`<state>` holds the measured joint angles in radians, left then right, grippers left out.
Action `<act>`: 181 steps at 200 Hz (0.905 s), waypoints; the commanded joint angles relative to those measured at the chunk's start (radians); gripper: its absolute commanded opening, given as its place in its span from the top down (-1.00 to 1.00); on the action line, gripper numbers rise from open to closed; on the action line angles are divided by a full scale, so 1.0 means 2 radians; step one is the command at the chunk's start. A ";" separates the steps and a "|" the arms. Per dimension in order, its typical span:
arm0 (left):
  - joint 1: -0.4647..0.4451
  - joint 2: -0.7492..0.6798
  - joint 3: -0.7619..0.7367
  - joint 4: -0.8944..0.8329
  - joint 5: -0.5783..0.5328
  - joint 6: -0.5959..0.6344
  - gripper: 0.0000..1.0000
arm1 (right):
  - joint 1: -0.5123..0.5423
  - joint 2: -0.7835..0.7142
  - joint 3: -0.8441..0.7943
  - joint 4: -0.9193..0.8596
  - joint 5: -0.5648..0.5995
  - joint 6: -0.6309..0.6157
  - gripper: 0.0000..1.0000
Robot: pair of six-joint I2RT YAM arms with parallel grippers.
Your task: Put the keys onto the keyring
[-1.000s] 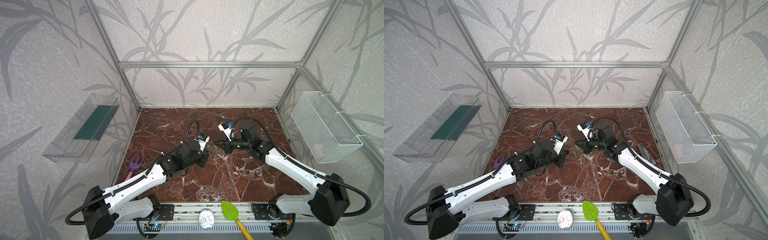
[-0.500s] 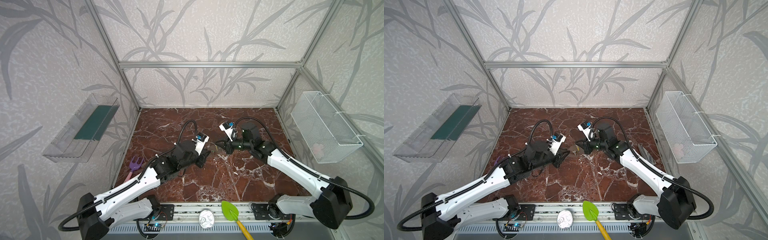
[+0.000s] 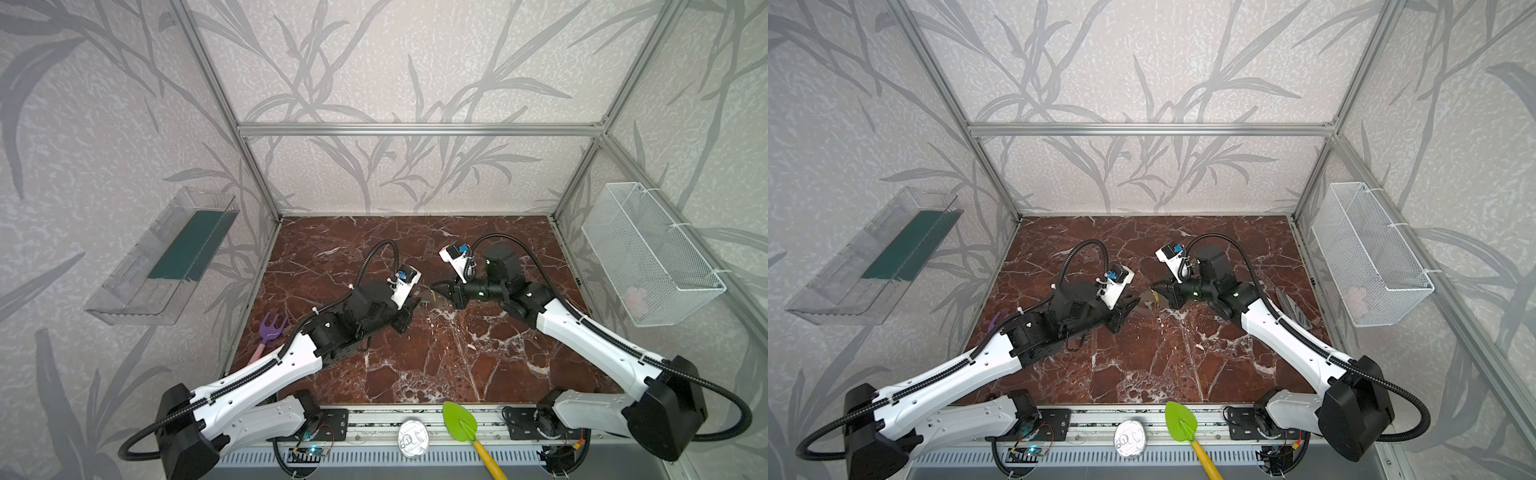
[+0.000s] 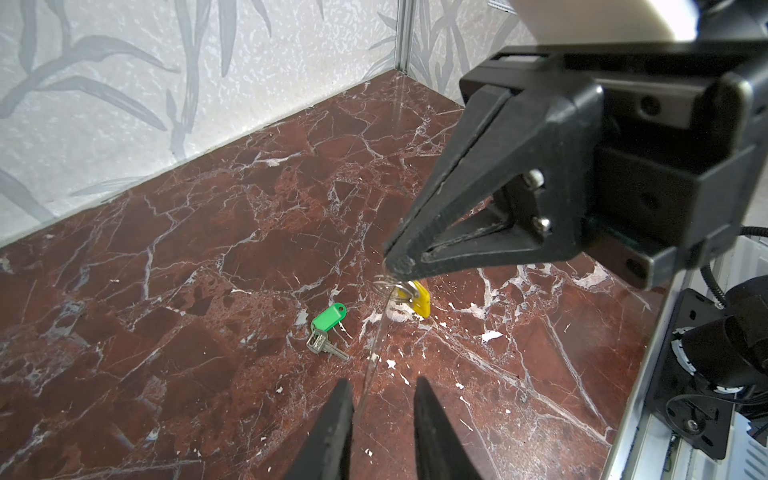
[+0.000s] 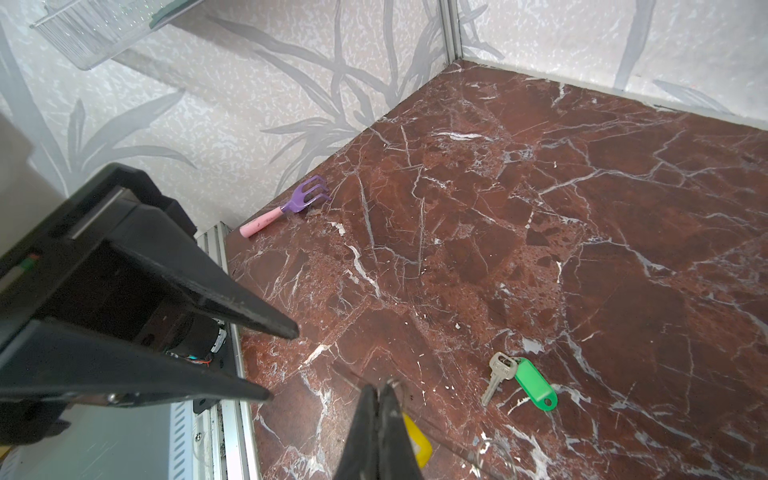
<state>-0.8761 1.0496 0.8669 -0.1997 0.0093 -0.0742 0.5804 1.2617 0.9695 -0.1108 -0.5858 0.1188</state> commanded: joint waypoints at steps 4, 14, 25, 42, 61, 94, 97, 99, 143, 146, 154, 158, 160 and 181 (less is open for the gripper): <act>0.001 0.007 0.025 -0.006 0.016 0.029 0.41 | -0.001 -0.015 0.017 0.001 -0.011 -0.005 1.00; 0.002 0.012 0.030 -0.010 0.024 0.032 0.40 | -0.001 -0.015 0.017 0.001 -0.012 -0.005 1.00; 0.003 0.019 0.035 -0.013 0.027 0.035 0.39 | -0.002 -0.015 0.017 0.001 -0.012 -0.005 1.00; 0.005 0.030 0.043 -0.018 0.028 0.038 0.38 | -0.001 -0.017 0.016 0.001 -0.013 -0.005 1.00; 0.008 0.042 0.053 -0.021 0.019 0.038 0.37 | -0.001 -0.019 0.015 0.001 -0.013 -0.005 1.00; 0.013 0.054 0.062 -0.024 0.010 0.043 0.35 | 0.000 -0.023 0.015 0.000 -0.015 -0.005 1.00; 0.013 0.054 0.063 -0.025 0.008 0.044 0.35 | 0.000 -0.023 0.015 -0.001 -0.015 -0.005 1.00; 0.013 0.055 0.064 -0.025 0.007 0.044 0.35 | 0.000 -0.023 0.015 -0.001 -0.015 -0.004 1.00; 0.018 0.062 0.068 -0.031 0.009 0.049 0.33 | 0.000 -0.025 0.014 0.001 -0.017 -0.005 1.00; 0.018 0.063 0.068 -0.031 0.011 0.049 0.33 | 0.000 -0.025 0.014 0.000 -0.017 -0.006 1.00; 0.019 0.065 0.068 -0.032 0.016 0.050 0.33 | 0.000 -0.025 0.014 0.001 -0.017 -0.005 1.00; 0.019 0.065 0.068 -0.032 0.019 0.051 0.33 | 0.000 -0.026 0.013 0.001 -0.017 -0.006 1.00; 0.019 0.066 0.067 -0.032 0.021 0.052 0.33 | 0.000 -0.026 0.013 0.001 -0.017 -0.005 1.00; 0.020 0.074 0.069 -0.034 0.035 0.052 0.33 | 0.000 -0.026 0.013 0.003 -0.019 -0.005 1.00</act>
<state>-0.8413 1.1801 0.9672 -0.2508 0.0448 0.0093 0.5804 1.2373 0.9695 -0.1146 -0.6037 0.1184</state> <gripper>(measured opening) 0.334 0.045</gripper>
